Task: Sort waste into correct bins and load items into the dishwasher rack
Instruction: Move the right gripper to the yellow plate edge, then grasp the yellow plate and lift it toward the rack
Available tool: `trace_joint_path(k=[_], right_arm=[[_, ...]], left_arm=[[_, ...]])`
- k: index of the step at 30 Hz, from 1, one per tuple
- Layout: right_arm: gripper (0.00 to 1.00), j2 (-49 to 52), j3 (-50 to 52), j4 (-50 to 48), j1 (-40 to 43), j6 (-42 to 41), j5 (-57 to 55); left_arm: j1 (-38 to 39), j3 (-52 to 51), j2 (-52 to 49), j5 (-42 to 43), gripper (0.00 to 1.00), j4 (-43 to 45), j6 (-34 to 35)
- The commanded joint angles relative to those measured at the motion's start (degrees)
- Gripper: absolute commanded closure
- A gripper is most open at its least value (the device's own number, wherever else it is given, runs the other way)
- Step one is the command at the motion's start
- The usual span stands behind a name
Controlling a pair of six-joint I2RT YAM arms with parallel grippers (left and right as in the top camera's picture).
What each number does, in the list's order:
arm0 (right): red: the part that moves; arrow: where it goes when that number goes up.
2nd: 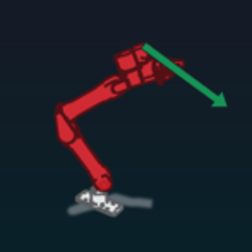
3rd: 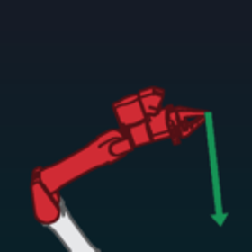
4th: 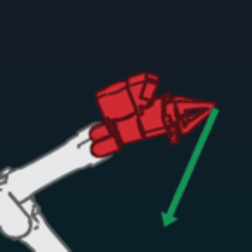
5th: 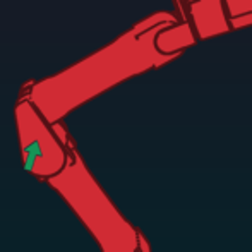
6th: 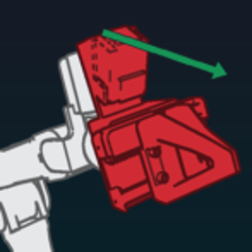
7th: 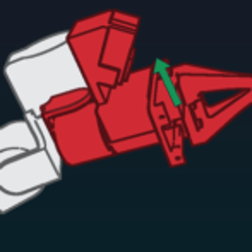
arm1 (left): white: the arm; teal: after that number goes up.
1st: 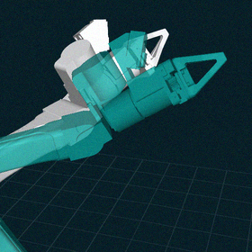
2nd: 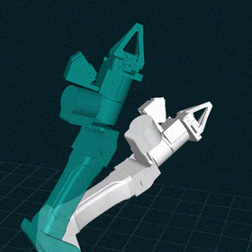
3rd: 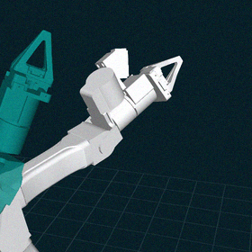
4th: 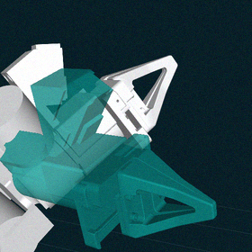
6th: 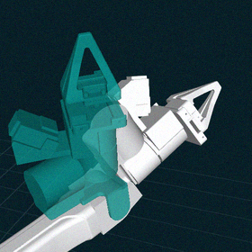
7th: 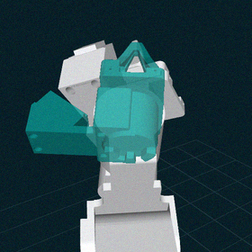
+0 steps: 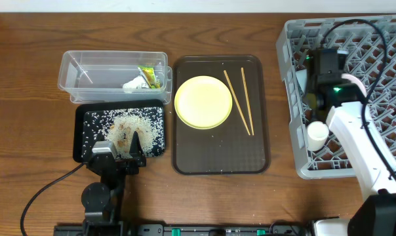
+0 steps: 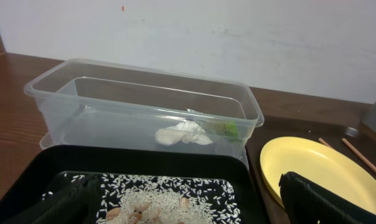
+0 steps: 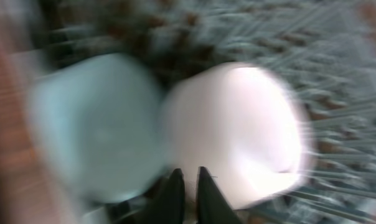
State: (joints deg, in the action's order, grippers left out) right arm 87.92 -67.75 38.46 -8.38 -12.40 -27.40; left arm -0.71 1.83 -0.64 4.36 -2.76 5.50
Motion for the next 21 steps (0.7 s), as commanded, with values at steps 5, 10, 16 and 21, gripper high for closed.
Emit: trace_joint_path(k=[5,10,16,21], right_arm=[[0.76,-6.27,-0.07,0.68,-8.22,-0.87,39.47],[0.53,-2.51,0.46,0.87,-17.03,-1.09,40.65],[0.44,8.41,0.46,-5.18,-23.61,-9.86,26.18],[0.51,17.18,0.46,-12.31,-22.88,-14.86,25.73]], left_arm=[[-0.28,-1.60,0.31,0.59,0.07,-0.76,-0.76],[-0.28,-1.60,0.31,0.59,0.07,-0.76,-0.76],[-0.28,-1.60,0.31,0.59,0.06,-0.76,-0.76],[-0.28,-1.60,0.31,0.59,0.06,-0.76,-0.76]])
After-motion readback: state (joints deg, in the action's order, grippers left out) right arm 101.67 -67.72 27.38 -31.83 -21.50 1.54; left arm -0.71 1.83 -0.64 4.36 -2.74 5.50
